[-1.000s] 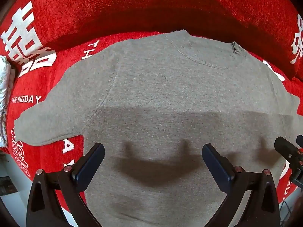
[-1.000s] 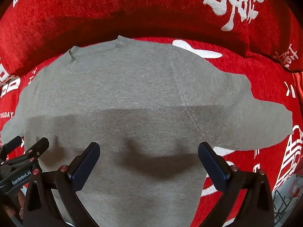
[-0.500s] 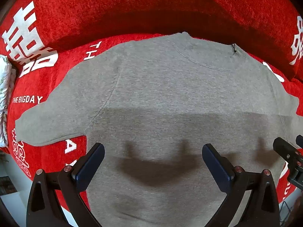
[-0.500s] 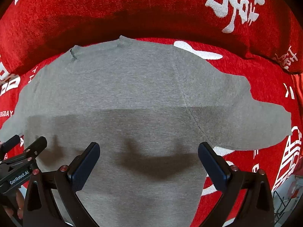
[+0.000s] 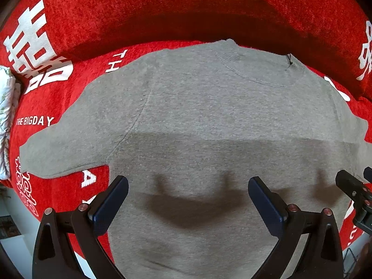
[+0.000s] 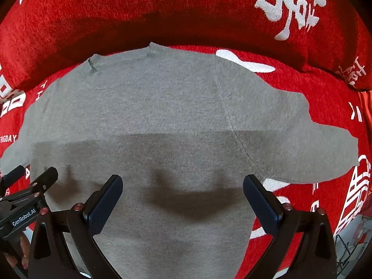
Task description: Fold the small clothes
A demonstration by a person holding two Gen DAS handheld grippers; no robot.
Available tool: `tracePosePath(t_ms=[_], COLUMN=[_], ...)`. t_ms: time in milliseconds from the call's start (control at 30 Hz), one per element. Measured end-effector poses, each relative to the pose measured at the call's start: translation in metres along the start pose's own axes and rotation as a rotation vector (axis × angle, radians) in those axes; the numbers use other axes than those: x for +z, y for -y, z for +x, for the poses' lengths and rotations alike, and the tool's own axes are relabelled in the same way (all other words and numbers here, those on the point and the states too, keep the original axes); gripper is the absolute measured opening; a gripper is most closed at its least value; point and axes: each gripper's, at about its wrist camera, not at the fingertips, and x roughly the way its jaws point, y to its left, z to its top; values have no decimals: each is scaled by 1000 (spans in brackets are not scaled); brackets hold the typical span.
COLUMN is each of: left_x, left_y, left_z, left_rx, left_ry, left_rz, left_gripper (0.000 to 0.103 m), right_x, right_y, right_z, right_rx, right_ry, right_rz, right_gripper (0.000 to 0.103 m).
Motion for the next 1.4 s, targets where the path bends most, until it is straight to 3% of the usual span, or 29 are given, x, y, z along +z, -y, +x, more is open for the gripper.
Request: tracePosePath(t_ms=[1400], left_x=[0], left_y=[-3], left_z=[-2], left_rx=[-10], left_ry=[4], left_rz=[-1], left_gripper=[103], right_x=[-7], right_y=[-7], right_z=[-2], right_rx=[13], right_ry=[7], right_rz=[-2], right_gripper=[103])
